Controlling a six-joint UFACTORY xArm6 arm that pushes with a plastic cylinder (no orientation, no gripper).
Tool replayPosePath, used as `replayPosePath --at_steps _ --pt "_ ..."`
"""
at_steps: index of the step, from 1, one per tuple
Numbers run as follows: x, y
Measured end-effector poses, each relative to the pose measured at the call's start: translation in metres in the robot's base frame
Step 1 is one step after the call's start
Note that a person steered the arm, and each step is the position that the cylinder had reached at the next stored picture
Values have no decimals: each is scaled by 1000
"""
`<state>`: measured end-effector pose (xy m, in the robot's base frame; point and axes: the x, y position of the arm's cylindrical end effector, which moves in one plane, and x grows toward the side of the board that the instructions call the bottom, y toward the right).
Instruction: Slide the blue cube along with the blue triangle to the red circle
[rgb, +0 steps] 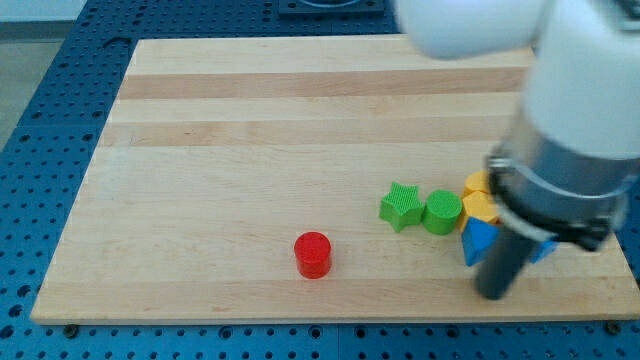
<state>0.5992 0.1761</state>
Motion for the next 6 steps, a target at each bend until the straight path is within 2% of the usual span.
replayPosePath --at_steps 1,2,3,5,6 --pt "-16 78" --pt "-58 95" --pt "-64 77" --pt "-39 44" --pt "-39 3"
